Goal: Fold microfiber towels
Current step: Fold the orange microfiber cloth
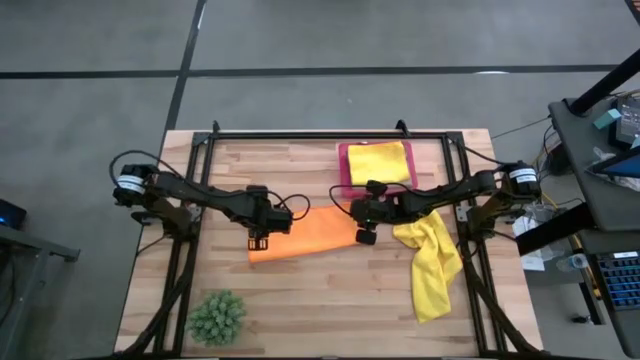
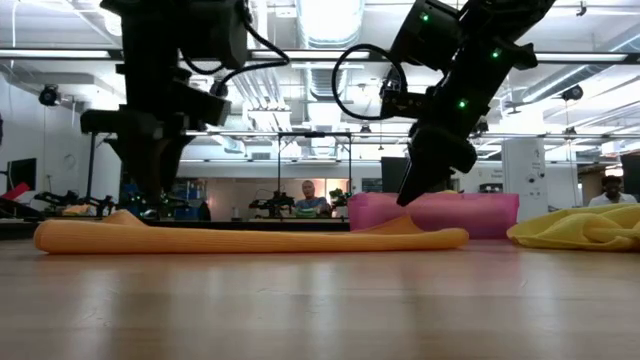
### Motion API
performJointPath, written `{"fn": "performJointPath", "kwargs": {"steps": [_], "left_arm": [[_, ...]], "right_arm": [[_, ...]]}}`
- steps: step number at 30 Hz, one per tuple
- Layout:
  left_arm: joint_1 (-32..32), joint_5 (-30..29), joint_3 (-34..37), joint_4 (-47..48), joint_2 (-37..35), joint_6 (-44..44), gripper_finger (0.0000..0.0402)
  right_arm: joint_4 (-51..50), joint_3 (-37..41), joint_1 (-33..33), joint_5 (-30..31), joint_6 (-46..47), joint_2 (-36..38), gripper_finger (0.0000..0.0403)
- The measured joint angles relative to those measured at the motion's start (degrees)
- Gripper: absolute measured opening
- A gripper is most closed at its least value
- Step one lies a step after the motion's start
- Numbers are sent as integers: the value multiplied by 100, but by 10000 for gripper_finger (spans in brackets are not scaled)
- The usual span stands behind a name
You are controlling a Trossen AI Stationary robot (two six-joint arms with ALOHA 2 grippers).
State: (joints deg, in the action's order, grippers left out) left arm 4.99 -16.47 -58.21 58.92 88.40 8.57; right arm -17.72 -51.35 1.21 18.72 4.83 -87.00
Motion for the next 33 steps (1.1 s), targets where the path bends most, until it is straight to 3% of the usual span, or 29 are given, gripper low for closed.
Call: {"fn": "performJointPath", "kwargs": {"steps": [5, 15, 24, 33], "left_arm": [[14, 229, 270, -29, -46, 321, 151], [14, 301, 1111, -752, -5, 660, 92], [14, 145, 1293, -685, -5, 772, 77], [27, 122, 758, -399, -44, 766, 77]], "right_arm": [[27, 4, 15, -688, 225, -33, 108], [353, 160, 129, -735, 309, -384, 15], [302, 177, 131, -696, 425, -669, 9], [-90, 116, 140, -725, 946, -71, 9]]}}
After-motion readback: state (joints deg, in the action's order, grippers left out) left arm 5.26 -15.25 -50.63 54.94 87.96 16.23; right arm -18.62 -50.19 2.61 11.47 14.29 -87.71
